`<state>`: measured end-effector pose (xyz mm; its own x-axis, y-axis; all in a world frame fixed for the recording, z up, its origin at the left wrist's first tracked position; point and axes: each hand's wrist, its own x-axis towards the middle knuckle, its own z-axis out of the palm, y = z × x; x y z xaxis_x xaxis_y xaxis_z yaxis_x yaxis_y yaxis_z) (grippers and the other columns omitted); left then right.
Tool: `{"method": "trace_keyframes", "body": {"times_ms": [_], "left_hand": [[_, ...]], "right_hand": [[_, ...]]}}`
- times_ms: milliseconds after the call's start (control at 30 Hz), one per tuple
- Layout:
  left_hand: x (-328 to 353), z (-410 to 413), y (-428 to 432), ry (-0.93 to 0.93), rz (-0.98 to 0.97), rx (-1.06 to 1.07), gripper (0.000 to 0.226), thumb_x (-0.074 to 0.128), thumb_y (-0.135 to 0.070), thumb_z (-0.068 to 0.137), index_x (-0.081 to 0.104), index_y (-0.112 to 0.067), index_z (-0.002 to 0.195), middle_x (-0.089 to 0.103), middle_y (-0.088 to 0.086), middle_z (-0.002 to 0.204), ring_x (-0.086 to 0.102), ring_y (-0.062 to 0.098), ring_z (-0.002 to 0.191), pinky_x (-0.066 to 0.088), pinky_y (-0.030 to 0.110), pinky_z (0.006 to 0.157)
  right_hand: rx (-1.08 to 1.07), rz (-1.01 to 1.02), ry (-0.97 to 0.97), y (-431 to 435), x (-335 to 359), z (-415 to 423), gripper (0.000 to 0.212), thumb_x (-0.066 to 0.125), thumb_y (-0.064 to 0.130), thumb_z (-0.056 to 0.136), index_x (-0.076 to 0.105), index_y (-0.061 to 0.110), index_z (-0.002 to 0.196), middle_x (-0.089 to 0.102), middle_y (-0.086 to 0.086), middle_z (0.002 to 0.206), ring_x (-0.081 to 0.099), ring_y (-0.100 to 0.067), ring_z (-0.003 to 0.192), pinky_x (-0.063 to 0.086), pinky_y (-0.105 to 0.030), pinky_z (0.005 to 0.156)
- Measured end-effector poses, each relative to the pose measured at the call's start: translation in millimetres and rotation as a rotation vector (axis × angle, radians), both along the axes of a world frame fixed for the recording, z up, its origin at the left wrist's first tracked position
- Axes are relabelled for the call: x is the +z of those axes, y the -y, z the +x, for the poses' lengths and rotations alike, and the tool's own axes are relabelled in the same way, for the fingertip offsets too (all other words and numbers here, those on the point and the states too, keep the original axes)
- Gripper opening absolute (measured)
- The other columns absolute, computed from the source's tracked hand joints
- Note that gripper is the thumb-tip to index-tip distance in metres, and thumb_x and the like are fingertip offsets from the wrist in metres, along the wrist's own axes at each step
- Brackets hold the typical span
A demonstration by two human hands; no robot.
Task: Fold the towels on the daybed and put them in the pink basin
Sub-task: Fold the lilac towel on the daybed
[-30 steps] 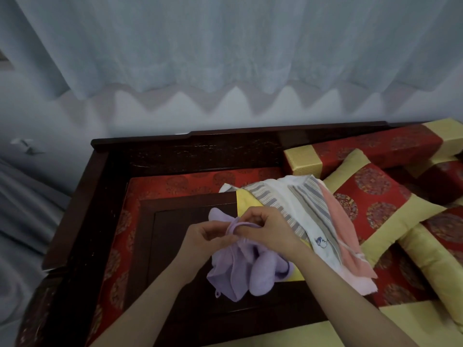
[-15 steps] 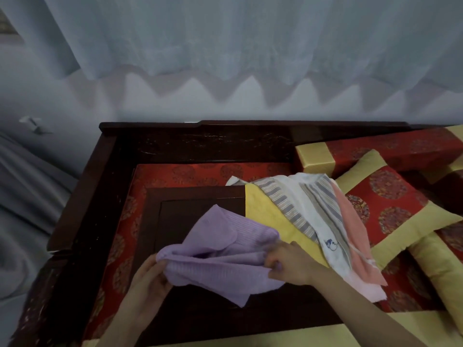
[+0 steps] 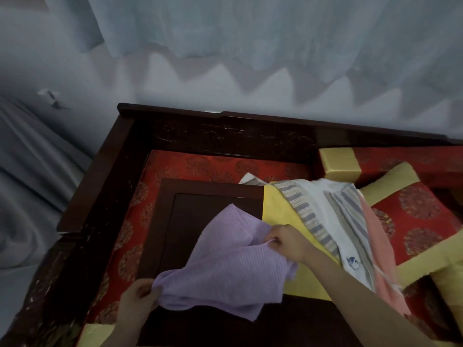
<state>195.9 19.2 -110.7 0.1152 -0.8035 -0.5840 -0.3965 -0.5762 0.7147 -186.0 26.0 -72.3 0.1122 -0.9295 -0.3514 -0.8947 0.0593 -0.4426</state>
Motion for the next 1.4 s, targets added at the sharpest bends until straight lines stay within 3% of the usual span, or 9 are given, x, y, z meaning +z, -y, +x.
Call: {"method": "trace_keyframes", "body": {"times_ms": [67, 167, 567, 733, 867, 1000, 1167, 1300, 1400], "left_hand": [[1.4, -2.5, 2.4, 0.057, -0.029, -0.071, 0.014, 0.076, -0.004, 0.075, 0.064, -0.012, 0.072, 0.069, 0.017, 0.071, 0.066, 0.037, 0.071, 0.056, 0.048, 0.072], [0.0, -3.0, 4.9, 0.098, -0.064, -0.113, 0.016, 0.077, -0.026, 0.071, 0.065, -0.016, 0.073, 0.07, 0.009, 0.071, 0.067, 0.028, 0.07, 0.056, 0.044, 0.07], [21.3, -10.9, 25.8, 0.109, -0.143, -0.15, 0.014, 0.069, -0.008, 0.082, 0.064, -0.021, 0.077, 0.067, 0.003, 0.077, 0.065, 0.027, 0.079, 0.053, 0.036, 0.073], [14.6, -18.2, 35.9, 0.198, -0.1, -0.22, 0.013, 0.072, -0.025, 0.08, 0.068, -0.019, 0.069, 0.068, 0.001, 0.068, 0.067, 0.022, 0.072, 0.051, 0.03, 0.065], [8.2, -25.0, 38.4, 0.201, -0.077, -0.174, 0.016, 0.073, -0.015, 0.079, 0.064, -0.013, 0.067, 0.07, 0.014, 0.076, 0.066, 0.033, 0.078, 0.053, 0.041, 0.078], [7.1, -20.3, 35.0, 0.178, -0.178, -0.199, 0.01, 0.068, -0.001, 0.081, 0.066, -0.009, 0.087, 0.067, 0.007, 0.084, 0.063, 0.026, 0.079, 0.053, 0.039, 0.075], [19.9, -15.5, 49.6, 0.367, -0.404, -0.447, 0.04, 0.061, 0.001, 0.083, 0.058, -0.013, 0.121, 0.059, 0.004, 0.116, 0.059, 0.025, 0.105, 0.041, 0.025, 0.083], [64.7, -22.0, 76.7, 0.344, -0.571, -0.602, 0.029, 0.054, -0.003, 0.079, 0.052, -0.032, 0.08, 0.056, -0.005, 0.084, 0.058, 0.012, 0.075, 0.041, 0.025, 0.063], [106.0, -35.8, 99.9, 0.327, -0.699, -0.628, 0.015, 0.046, -0.014, 0.07, 0.042, -0.028, 0.066, 0.045, -0.005, 0.068, 0.047, 0.007, 0.061, 0.032, 0.027, 0.053]], "right_hand": [[0.238, -0.05, -0.241, 8.9, -11.1, 14.4, 0.024, 0.054, 0.017, 0.088, 0.073, 0.028, 0.098, 0.049, 0.004, 0.143, 0.045, -0.02, 0.12, 0.04, -0.034, 0.09], [0.445, -0.068, -0.407, 16.7, -23.7, 25.1, 0.027, 0.049, 0.019, 0.091, 0.07, 0.029, 0.105, 0.022, 0.01, 0.157, 0.03, -0.023, 0.132, 0.034, -0.04, 0.097], [0.316, -0.306, -0.344, 10.5, -37.6, 1.9, 0.011, 0.068, 0.024, 0.076, 0.068, 0.033, 0.083, 0.067, 0.016, 0.09, 0.058, -0.013, 0.088, 0.046, -0.025, 0.066], [0.082, -0.108, -0.149, 12.5, -47.4, 16.4, 0.037, 0.045, 0.019, 0.091, 0.055, 0.021, 0.126, 0.062, -0.005, 0.122, 0.056, -0.024, 0.114, 0.043, -0.032, 0.094], [0.23, -0.093, -0.24, 20.1, -64.5, 18.1, 0.074, 0.033, 0.081, 0.077, 0.063, 0.026, 0.116, 0.061, 0.002, 0.115, 0.056, -0.018, 0.109, 0.041, -0.033, 0.1], [0.308, -0.113, -0.377, 28.2, -63.8, 16.0, 0.008, 0.068, 0.029, 0.067, 0.071, 0.027, 0.075, 0.066, 0.003, 0.08, 0.066, -0.016, 0.083, 0.047, -0.019, 0.077], [0.228, -0.203, -0.381, 29.9, -34.2, 9.1, 0.022, 0.083, 0.013, 0.049, 0.065, 0.024, 0.057, 0.055, 0.005, 0.063, 0.055, -0.013, 0.064, 0.033, -0.019, 0.061], [0.002, -0.467, -0.19, 44.1, 26.3, -22.3, 0.017, 0.052, 0.018, 0.089, 0.067, 0.014, 0.083, 0.055, -0.005, 0.081, 0.052, -0.023, 0.08, 0.035, -0.026, 0.069], [0.041, -0.637, -0.32, 53.5, 92.8, -36.6, 0.025, 0.04, 0.033, 0.094, 0.061, 0.02, 0.089, 0.054, 0.0, 0.088, 0.05, -0.021, 0.084, 0.041, -0.035, 0.065]]}}
